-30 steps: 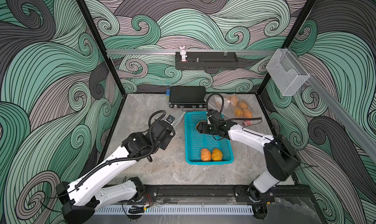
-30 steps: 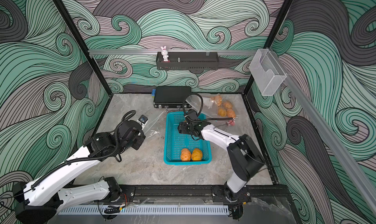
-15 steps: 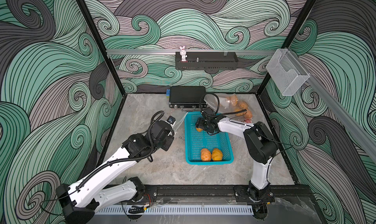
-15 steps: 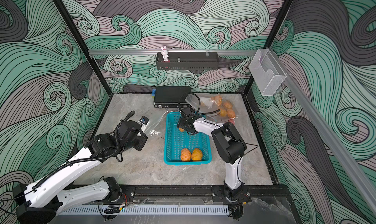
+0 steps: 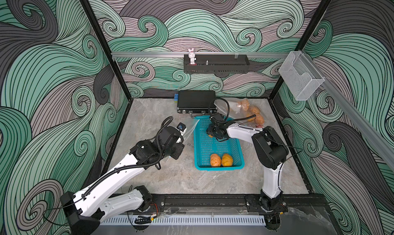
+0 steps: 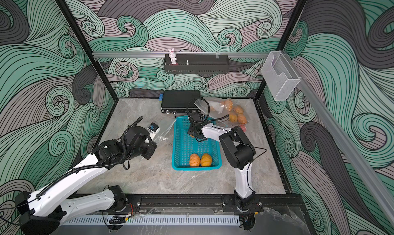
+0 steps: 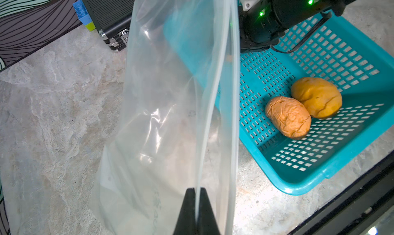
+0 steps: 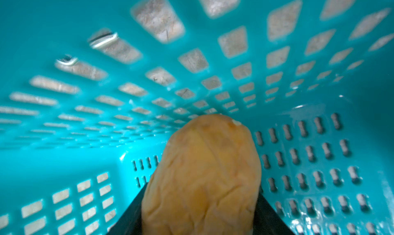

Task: Put the potatoes into a zipper bag and zip it
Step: Pick up the potato from the basket, then place the potato into the zipper food storage bag.

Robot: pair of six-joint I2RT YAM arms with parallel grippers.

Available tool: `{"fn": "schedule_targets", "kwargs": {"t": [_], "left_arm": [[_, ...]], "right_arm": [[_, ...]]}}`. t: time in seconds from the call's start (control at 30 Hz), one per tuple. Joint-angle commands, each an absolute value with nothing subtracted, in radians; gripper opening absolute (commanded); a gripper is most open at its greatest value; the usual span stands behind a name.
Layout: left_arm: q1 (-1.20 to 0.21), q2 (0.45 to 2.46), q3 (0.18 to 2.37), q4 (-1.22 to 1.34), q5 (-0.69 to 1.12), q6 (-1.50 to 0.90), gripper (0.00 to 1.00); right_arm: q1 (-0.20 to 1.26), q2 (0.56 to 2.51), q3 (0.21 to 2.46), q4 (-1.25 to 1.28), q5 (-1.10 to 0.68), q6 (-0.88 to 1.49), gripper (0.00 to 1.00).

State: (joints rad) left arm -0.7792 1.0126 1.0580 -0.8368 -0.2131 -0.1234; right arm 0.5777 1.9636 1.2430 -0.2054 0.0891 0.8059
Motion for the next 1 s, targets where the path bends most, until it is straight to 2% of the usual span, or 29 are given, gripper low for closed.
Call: {"fn": "schedule_targets", "kwargs": {"t": [0.0, 0.1, 0.27, 0.47, 0.7, 0.97], "left_arm": [[-0.772, 1.021, 1.062, -0.824, -0.189, -0.139, 0.0], [-0.772, 1.029, 1.065, -0.827, -0.182, -0.144, 0.0], [-0.772, 1.047, 1.088, -0.833, -0.149, -0.162, 0.0], [-0.772, 1.07, 1.145, -0.863, -0.064, -0.174, 0.0], [-0.771, 1.074, 1.183, -0.877, 0.007, -0.203, 0.0], [-0.77, 1.102, 1.221, -0.909, 0.02, -0.213, 0.0]], "right_arm": [[0.572, 1.874, 1.198, -0.176, 0.064, 0.724, 0.51], [0.573, 1.767, 1.133, -0.186, 0.037, 0.677, 0.51], [0.594, 1.483, 0.978, -0.083, -0.08, 0.615, 0.52], [0.74, 1.148, 0.843, 0.196, -0.146, 0.47, 0.52], [0.868, 1.192, 0.926, 0.261, -0.16, 0.49, 0.51], [0.92, 1.275, 0.964, 0.33, -0.108, 0.491, 0.51]]}}
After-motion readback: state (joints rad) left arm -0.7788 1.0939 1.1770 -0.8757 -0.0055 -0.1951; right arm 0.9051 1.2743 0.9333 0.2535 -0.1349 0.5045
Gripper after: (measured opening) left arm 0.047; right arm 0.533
